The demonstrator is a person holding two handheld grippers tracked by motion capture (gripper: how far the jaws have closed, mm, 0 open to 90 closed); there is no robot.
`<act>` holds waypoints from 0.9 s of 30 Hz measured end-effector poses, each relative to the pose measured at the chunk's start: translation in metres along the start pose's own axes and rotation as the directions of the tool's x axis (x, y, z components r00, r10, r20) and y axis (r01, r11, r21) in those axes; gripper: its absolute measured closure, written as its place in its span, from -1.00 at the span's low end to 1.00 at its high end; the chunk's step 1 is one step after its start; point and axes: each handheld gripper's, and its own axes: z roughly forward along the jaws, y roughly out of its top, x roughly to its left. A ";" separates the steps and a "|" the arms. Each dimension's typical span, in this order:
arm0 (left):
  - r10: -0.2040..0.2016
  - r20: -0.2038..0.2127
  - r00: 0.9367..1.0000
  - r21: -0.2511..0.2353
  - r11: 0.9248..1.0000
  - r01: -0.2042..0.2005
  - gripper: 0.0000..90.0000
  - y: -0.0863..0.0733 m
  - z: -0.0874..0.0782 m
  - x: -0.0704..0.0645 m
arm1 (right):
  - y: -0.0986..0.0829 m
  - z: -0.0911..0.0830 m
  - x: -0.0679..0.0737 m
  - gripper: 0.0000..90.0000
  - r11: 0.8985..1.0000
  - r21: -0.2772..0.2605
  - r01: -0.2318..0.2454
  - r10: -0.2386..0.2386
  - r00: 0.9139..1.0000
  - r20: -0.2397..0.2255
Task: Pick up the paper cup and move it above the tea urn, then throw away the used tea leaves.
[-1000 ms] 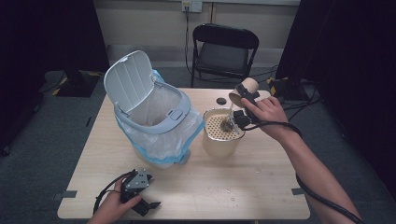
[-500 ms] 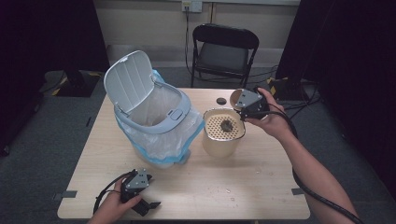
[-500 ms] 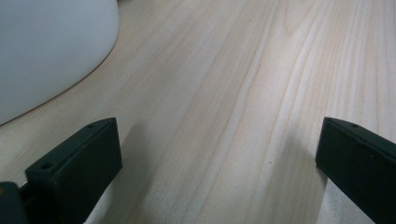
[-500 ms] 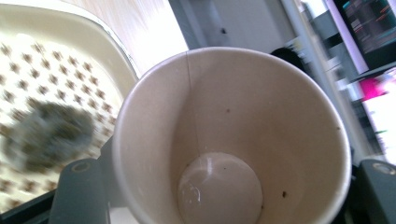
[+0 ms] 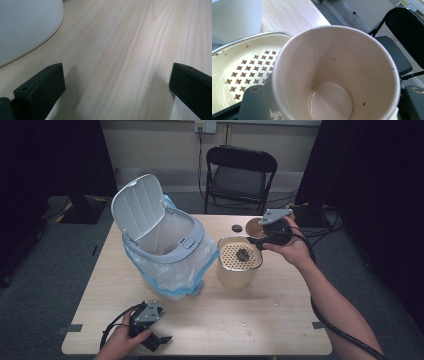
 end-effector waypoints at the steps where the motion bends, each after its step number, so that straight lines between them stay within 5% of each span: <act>1: -0.005 0.000 1.000 -0.003 1.000 0.005 -1.00 0.000 0.000 0.000 | 0.000 0.000 0.000 -0.39 1.000 0.000 0.000 0.000 1.000 0.000; 16: 0.003 -0.001 1.000 0.001 1.000 -0.003 -1.00 0.000 0.000 0.000 | 0.004 -0.005 -0.005 -0.39 0.994 -0.020 -0.105 0.104 0.994 -0.044; 27: 0.001 0.001 1.000 0.001 1.000 -0.001 -1.00 0.000 0.000 0.000 | 0.017 -0.012 -0.006 -0.39 0.992 -0.021 -0.124 0.123 0.991 -0.050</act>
